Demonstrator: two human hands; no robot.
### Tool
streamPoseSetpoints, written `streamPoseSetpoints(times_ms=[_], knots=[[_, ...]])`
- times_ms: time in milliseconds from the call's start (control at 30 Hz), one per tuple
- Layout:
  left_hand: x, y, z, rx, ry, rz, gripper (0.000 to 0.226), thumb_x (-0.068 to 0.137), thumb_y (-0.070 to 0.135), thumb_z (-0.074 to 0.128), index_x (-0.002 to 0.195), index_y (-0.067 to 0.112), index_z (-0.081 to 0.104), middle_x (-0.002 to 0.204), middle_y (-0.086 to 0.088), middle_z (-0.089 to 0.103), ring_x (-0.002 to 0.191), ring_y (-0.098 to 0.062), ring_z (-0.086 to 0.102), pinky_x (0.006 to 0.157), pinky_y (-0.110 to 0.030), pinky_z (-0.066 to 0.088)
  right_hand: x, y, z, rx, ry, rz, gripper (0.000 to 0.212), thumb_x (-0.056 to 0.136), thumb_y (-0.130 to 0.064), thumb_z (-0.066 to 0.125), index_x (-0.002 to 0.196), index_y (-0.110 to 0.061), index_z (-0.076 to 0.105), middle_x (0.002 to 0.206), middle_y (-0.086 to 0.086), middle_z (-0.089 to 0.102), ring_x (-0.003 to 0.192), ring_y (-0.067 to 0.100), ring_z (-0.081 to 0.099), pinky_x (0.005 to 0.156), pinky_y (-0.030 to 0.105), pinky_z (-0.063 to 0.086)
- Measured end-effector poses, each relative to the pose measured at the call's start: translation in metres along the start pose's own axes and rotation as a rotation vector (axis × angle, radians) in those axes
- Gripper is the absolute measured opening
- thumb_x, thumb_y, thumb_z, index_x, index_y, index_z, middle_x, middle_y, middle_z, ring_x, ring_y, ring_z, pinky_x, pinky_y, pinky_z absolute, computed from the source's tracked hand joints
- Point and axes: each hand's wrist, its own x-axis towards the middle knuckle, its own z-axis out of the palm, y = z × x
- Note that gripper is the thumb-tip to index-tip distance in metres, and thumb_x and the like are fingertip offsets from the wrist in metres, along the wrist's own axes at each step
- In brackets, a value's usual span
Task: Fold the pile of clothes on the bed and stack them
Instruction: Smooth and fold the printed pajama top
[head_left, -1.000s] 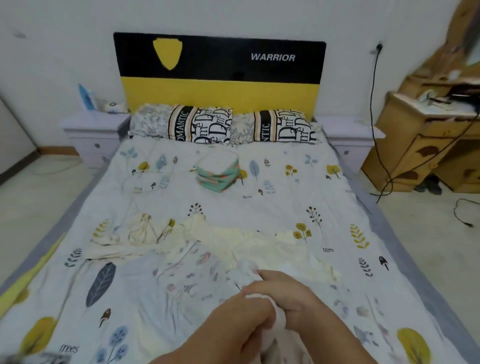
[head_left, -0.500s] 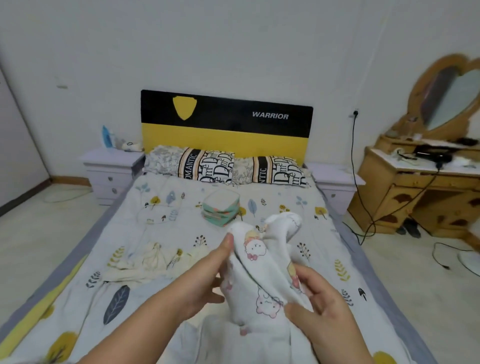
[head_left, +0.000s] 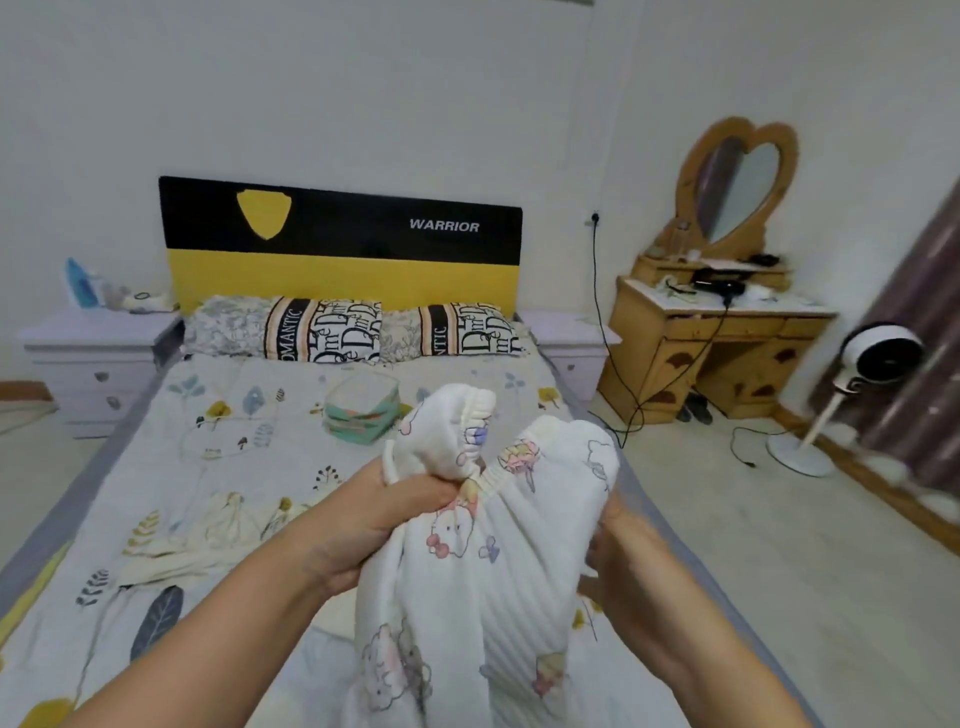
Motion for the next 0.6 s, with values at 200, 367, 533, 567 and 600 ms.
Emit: streamPoseSetpoints(times_ms=[200, 367, 533, 567, 600], knots=[[0.006, -0.013, 0.019, 0.136, -0.036, -0.005, 0.019, 0.069, 0.017, 0.065, 0.083, 0.025, 0.075, 0.085, -0.003, 0.074, 0.078, -0.013, 0.069, 0.064, -0.021, 0.054, -0.029, 0.002, -0.021, 0.368, -0.246, -0.051, 0.076, 0.061, -0.057, 0.076, 0.122, -0.014, 0.062, 0.127, 0.010, 0.060, 0.120, 0.026, 0.055, 0.102, 0.045, 0.040], [0.015, -0.029, 0.029, 0.256, -0.070, -0.029, 0.017, 0.075, 0.033, 0.069, 0.090, 0.025, 0.073, 0.094, -0.003, 0.074, 0.086, -0.014, 0.070, 0.066, -0.019, 0.053, -0.047, 0.008, -0.041, 0.113, 0.249, -0.176, 0.015, 0.087, -0.005, 0.058, 0.089, -0.007, 0.072, 0.098, 0.016, 0.072, 0.097, 0.031, 0.067, 0.085, 0.043, 0.052], [0.039, -0.041, 0.021, 0.461, 0.142, -0.012, 0.012, 0.083, 0.034, 0.064, 0.077, 0.031, 0.073, 0.079, 0.015, 0.073, 0.070, 0.000, 0.068, 0.053, -0.009, 0.047, -0.086, 0.006, -0.084, 0.128, 0.617, -0.192, 0.014, 0.084, 0.002, 0.056, 0.088, -0.002, 0.068, 0.095, 0.023, 0.070, 0.086, 0.033, 0.067, 0.085, 0.052, 0.050], [0.046, -0.044, 0.018, 0.517, 0.172, -0.019, 0.008, 0.083, 0.032, 0.066, 0.078, 0.029, 0.072, 0.076, 0.017, 0.073, 0.069, 0.002, 0.067, 0.053, -0.009, 0.046, -0.095, 0.007, -0.095, 0.138, 0.664, -0.209, 0.014, 0.083, 0.003, 0.057, 0.088, -0.002, 0.068, 0.093, 0.021, 0.071, 0.084, 0.032, 0.068, 0.081, 0.051, 0.053], [0.052, -0.046, 0.016, 0.550, 0.192, -0.032, 0.002, 0.081, 0.028, 0.069, 0.081, 0.028, 0.070, 0.076, 0.015, 0.073, 0.069, 0.002, 0.067, 0.054, -0.011, 0.046, -0.104, 0.008, -0.106, 0.149, 0.690, -0.236, 0.014, 0.082, 0.003, 0.057, 0.089, -0.003, 0.068, 0.092, 0.019, 0.072, 0.083, 0.030, 0.070, 0.076, 0.048, 0.055]])
